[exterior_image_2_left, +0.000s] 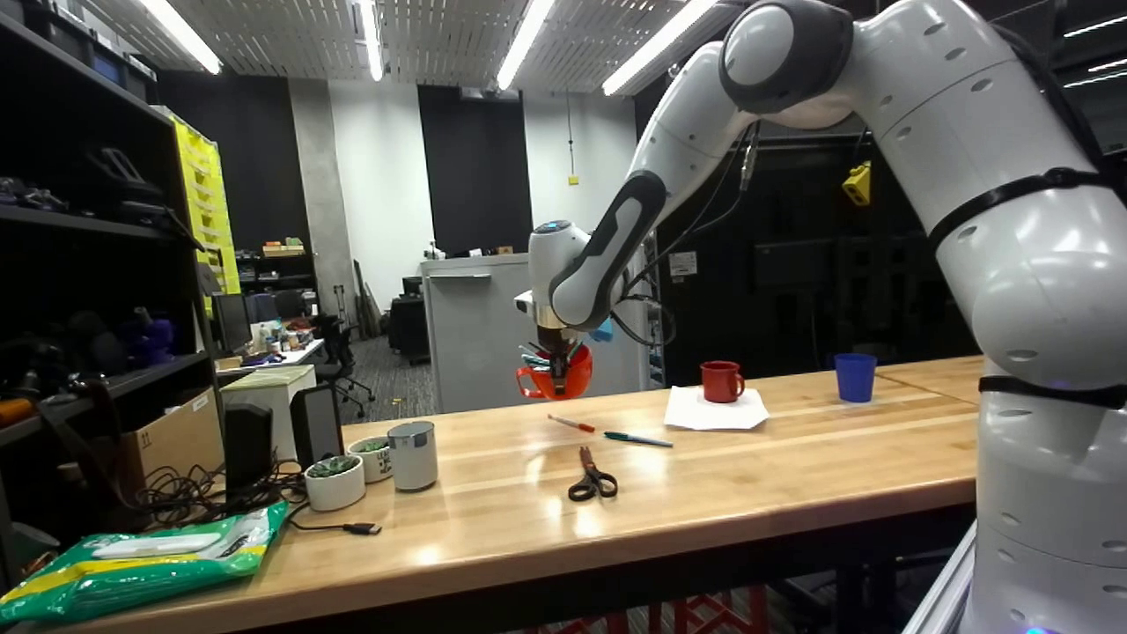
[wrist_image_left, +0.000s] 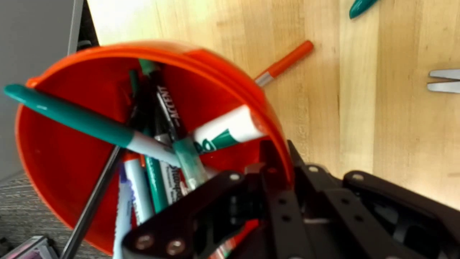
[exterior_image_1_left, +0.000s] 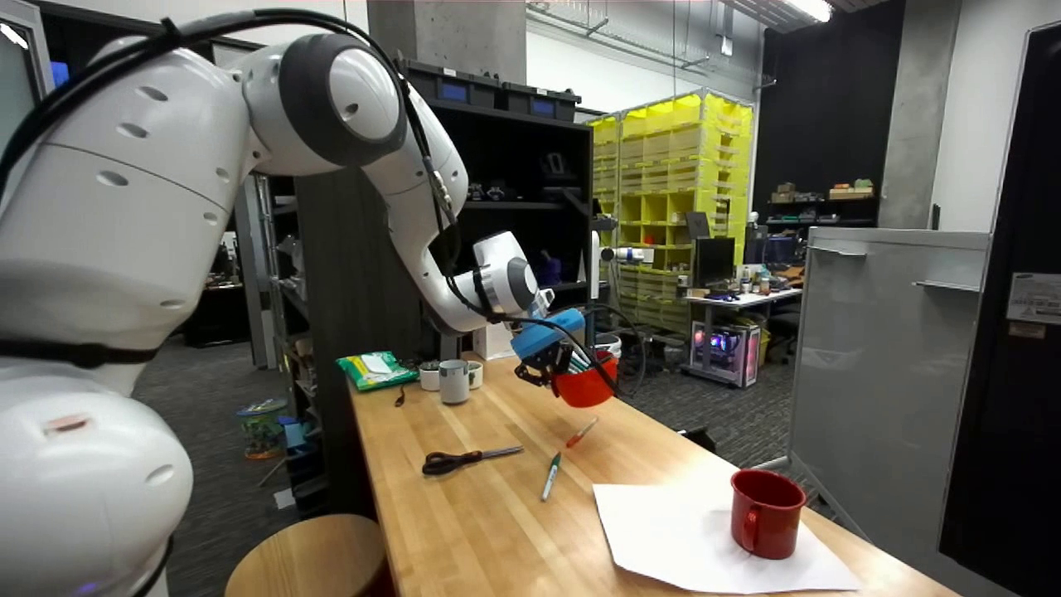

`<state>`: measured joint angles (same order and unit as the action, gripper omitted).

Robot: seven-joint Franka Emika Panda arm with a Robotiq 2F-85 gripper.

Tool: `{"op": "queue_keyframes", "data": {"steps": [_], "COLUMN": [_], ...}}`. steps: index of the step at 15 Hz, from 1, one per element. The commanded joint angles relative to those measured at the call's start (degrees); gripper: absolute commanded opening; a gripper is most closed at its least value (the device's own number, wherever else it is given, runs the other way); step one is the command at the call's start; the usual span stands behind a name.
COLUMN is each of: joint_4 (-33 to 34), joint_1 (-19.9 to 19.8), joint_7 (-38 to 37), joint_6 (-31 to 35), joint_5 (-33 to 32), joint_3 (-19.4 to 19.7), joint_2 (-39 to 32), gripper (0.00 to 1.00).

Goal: Pick up the big red mug with pens and move it to the left

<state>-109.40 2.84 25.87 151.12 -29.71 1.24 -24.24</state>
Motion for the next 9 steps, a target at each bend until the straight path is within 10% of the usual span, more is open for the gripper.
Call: {"op": "queue_keyframes", "data": {"steps": [1,9], "joint_4": [6.98,15.72], "joint_1": [1.06,0.19], "joint_7": [7.24,28.42], "joint_6": [-5.6,-11.39], "joint_5": [-1.34,2.12], "joint_3": [-2.33,-7.73], "joint_2": [-4.37,-10.59], "gripper": [0.02,0.02]}}
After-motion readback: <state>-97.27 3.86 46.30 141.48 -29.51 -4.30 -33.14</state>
